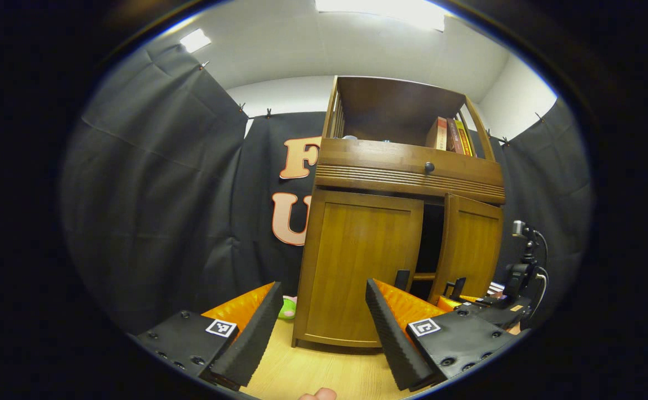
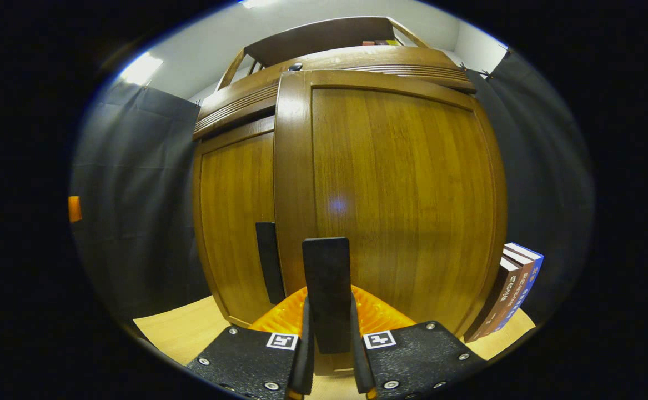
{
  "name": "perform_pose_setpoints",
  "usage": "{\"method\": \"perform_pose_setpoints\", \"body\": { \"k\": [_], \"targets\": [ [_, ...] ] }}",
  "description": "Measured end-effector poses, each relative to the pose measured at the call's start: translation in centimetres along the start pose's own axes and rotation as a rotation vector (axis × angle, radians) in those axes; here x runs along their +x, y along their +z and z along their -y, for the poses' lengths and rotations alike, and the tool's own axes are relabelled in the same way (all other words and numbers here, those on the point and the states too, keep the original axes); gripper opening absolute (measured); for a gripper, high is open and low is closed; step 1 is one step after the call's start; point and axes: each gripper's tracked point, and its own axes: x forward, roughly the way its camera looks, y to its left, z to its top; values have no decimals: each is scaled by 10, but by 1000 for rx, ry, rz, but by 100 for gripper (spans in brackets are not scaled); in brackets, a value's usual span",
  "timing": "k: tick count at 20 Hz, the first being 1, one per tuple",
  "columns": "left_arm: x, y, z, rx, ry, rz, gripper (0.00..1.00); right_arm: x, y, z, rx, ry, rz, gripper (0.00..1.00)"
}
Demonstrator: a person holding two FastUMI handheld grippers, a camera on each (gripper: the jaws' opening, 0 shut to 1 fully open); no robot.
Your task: Open the right door of the double-door shoe cabinet with the right hand, and open the left door with the left hand.
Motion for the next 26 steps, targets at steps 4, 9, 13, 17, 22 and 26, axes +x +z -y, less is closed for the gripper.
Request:
{"method": "perform_pose_setpoints", "body": {
  "k": [4, 9, 13, 17, 22, 26],
  "targets": [
    [3, -3, 19, -3, -36, 3, 95, -38, 2, 11, 15, -26, -6, 29],
    [7, -13, 45, -14, -86, -14, 95, -84, 4, 36, 25, -80, -6, 29],
    [11, -22, 65, -18, -122, -29, 95, -116, 5, 66, 6, -142, -14, 18],
    [13, -29, 81, -22, -148, -43, 95, -145, 6, 97, -2, -210, -18, 21],
    [12, -35, 94, -25, -176, -57, 95, -168, 10, 139, -25, -303, -27, 13],
    [10, -39, 101, -33, -195, -70, 95, -175, 11, 162, -41, -308, -38, 18]
  ]
}}
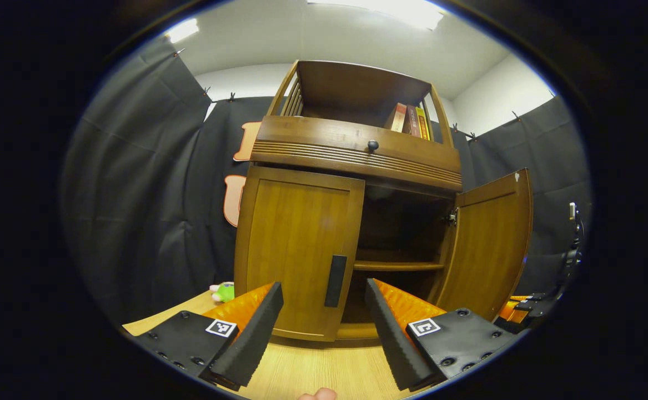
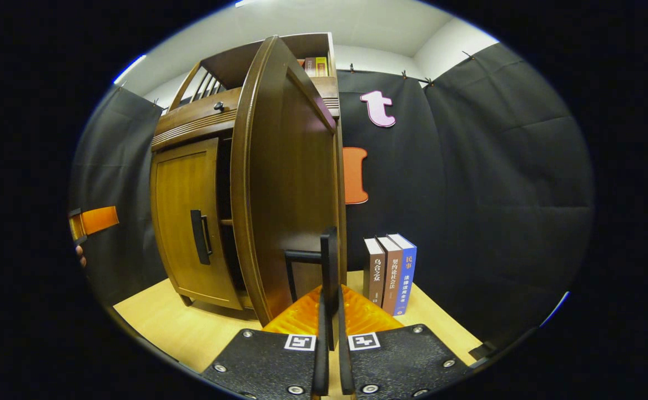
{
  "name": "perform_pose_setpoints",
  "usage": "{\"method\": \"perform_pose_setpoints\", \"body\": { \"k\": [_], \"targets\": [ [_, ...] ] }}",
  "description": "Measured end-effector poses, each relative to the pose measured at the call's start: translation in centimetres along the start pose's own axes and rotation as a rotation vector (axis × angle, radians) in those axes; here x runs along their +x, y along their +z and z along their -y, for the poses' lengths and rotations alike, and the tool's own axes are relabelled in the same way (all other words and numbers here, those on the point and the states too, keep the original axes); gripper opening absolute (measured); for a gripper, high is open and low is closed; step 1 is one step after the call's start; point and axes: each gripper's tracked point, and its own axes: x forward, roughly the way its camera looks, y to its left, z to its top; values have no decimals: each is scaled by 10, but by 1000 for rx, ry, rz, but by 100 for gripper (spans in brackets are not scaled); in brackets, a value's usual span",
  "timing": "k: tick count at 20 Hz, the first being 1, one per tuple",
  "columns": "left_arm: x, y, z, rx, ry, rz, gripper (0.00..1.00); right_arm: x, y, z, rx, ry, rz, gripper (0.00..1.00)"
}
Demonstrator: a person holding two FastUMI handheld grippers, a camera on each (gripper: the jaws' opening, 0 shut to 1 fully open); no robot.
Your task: Open the right door of the double-door shoe cabinet with the right hand, and open the left door with the left hand.
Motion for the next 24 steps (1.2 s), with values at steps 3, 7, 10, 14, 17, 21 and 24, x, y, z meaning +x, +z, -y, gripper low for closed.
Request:
{"method": "perform_pose_setpoints", "body": {
  "k": [3, 7, 10, 14, 17, 21, 24],
  "targets": [
    [-2, -1, 2, -3, -7, -2, 94, 0, 1, 16, -15, 50, 12, 6],
    [-8, -3, -3, -6, -2, -5, 94, -5, 1, 40, -69, 102, 15, 5],
    [-12, -6, -4, -17, -14, -12, 95, -1, 4, 56, -69, 143, 26, 7],
    [-9, -9, -5, -3, -30, -18, 97, -11, 3, 72, -12, 158, 26, 6],
    [-9, -8, -5, -3, -34, -14, 95, -20, 0, 81, 2, 133, 9, 20],
    [-4, -9, -2, -18, -46, -10, 96, -52, -2, 88, -6, 90, -8, 6],
    [6, -14, 1, -28, -57, -26, 94, -77, 7, 83, -9, 40, 0, 6]
  ]
}}
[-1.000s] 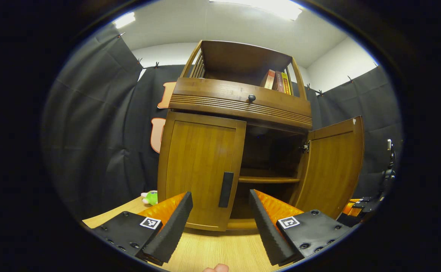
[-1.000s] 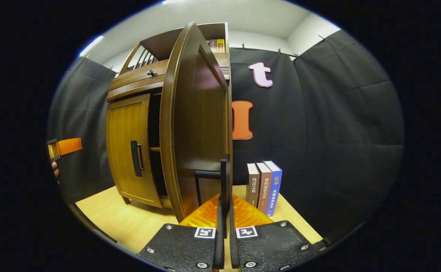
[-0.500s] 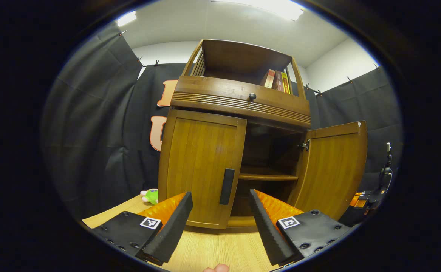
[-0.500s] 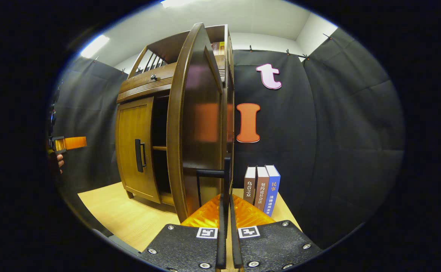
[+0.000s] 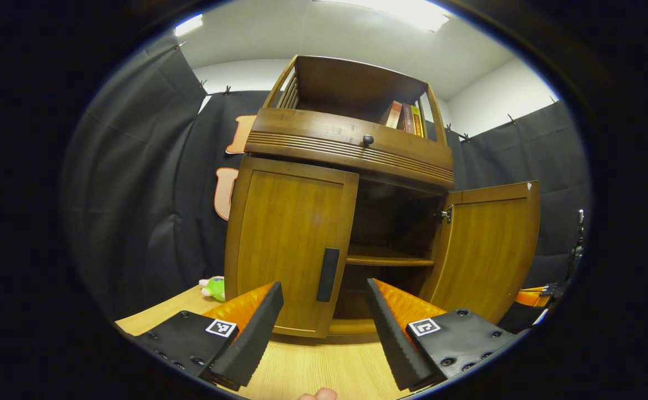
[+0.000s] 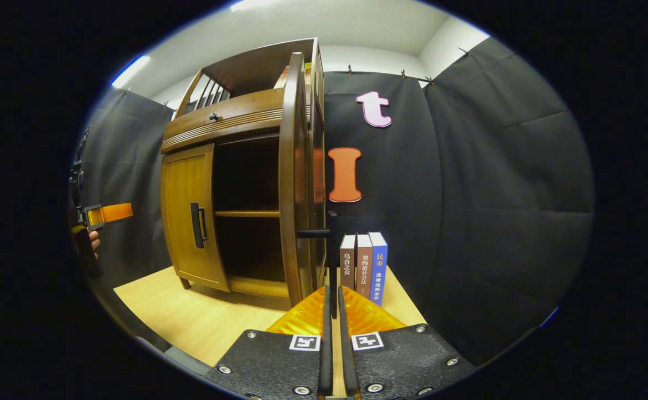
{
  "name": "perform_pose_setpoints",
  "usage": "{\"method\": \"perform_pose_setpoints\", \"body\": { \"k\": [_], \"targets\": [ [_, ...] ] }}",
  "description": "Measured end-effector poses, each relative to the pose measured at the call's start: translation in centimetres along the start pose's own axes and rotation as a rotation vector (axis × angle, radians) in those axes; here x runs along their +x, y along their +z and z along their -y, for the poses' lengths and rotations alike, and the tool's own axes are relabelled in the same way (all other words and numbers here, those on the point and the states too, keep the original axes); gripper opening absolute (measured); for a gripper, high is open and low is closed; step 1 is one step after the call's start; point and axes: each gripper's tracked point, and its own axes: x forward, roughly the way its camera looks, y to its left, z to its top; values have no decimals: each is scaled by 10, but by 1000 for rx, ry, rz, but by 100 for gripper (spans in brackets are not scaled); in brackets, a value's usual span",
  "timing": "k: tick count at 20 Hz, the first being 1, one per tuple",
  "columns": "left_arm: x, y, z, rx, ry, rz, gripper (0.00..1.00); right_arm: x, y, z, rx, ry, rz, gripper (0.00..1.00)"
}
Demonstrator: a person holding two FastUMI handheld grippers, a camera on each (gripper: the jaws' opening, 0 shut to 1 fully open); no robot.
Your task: Open the right door of the double-door shoe cabinet with the right hand, and open the left door with the left hand.
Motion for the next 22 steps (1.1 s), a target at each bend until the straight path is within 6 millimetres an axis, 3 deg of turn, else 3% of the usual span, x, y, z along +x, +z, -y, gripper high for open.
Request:
{"method": "perform_pose_setpoints", "body": {
  "k": [2, 5, 9, 12, 13, 14, 16, 21, 22],
  "targets": [
    [7, 1, -4, 8, 10, -5, 94, -19, 18, -18, 40, -15, 31, 6],
    [25, 4, -10, 16, 14, 1, 94, -36, 27, -48, 35, -24, 29, 6],
    [55, 15, -16, 10, 13, 29, 94, -25, 36, -106, 59, 38, 55, 6],
    [75, 13, -18, -4, 3, 21, 94, -11, 35, -132, 40, 57, 80, 6],
    [82, 12, -20, 11, 7, 22, 94, -5, 35, -134, 40, 45, 73, 22],
    [90, 9, -22, 24, 8, 20, 94, 0, 32, -137, 51, 35, 56, 0],
    [102, 2, -20, 39, 3, 11, 95, 9, 29, -150, 58, 41, 54, 28],
    [130, -20, -12, 60, -20, -29, 94, 13, 30, -153, 78, 40, 52, 98],
    [136, -23, -8, 72, -30, -28, 94, 13, 31, -152, 83, 37, 51, 87]
  ]
}}
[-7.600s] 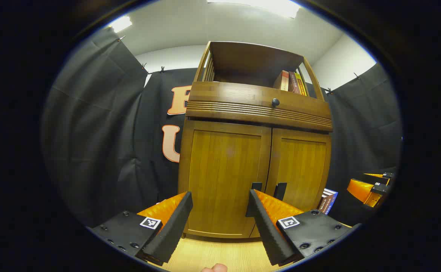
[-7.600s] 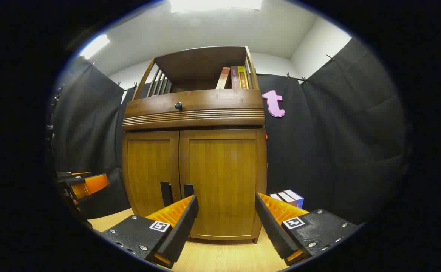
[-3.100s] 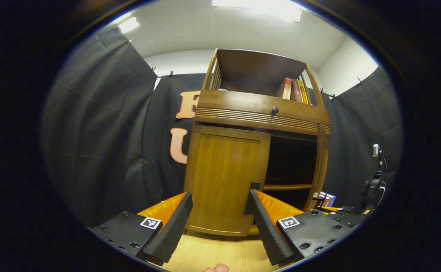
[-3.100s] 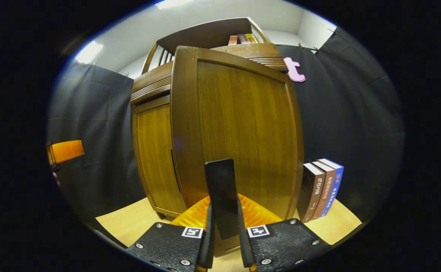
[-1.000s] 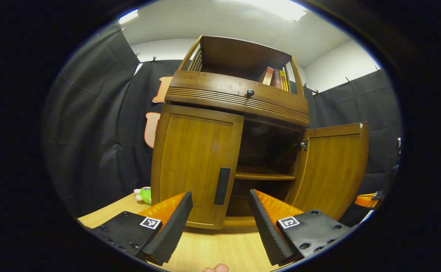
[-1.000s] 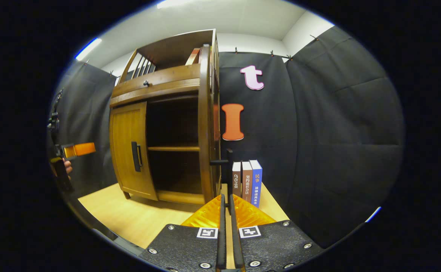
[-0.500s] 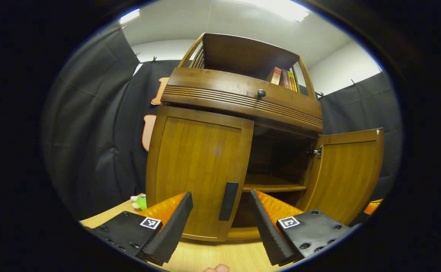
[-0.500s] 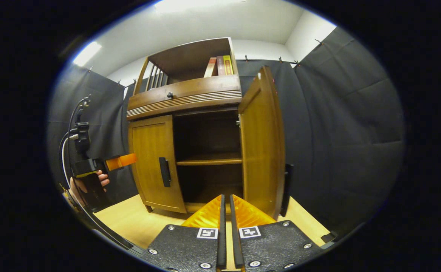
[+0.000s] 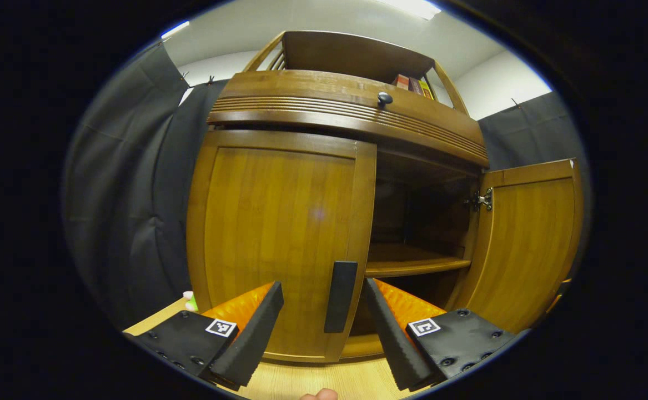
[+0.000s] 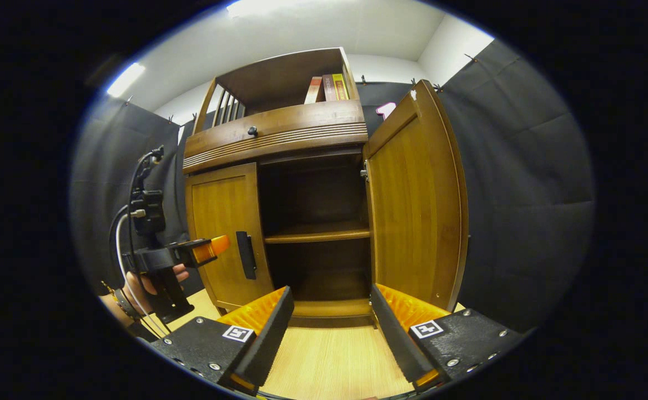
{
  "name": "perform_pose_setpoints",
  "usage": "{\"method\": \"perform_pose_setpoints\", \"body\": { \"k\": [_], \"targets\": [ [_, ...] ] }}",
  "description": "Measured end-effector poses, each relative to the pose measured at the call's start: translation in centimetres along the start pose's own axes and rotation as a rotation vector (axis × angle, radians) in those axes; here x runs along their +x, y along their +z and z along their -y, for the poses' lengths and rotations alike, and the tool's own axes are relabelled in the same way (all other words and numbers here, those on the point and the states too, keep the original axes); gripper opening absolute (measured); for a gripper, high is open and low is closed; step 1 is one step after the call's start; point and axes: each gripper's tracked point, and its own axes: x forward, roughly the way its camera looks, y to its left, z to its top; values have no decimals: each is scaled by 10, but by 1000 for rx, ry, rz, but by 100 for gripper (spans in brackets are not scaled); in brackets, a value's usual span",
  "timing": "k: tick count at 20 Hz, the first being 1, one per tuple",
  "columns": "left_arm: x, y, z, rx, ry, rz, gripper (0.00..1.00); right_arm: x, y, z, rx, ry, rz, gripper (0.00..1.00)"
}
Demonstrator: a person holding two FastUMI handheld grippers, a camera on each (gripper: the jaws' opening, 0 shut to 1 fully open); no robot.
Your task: Open the right door of the double-door shoe cabinet with the right hand, and open the left door with the left hand.
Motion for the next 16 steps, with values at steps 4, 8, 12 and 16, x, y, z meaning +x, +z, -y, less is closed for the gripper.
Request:
{"method": "perform_pose_setpoints", "body": {
  "k": [4, 8, 12, 16],
  "targets": [
    [38, -19, 17, 27, -44, -11, 94, -6, -5, -8, 5, 36, -17, 88],
    [73, -37, 16, 60, -44, -42, 94, -13, -4, -3, -20, 24, -11, 88],
    [84, -47, 20, 76, -44, -45, 90, -14, -2, 10, -25, -11, -7, 88],
    [89, -52, 11, 76, -22, -63, 71, -11, -2, 18, 17, -22, -11, 88]
  ]
}}
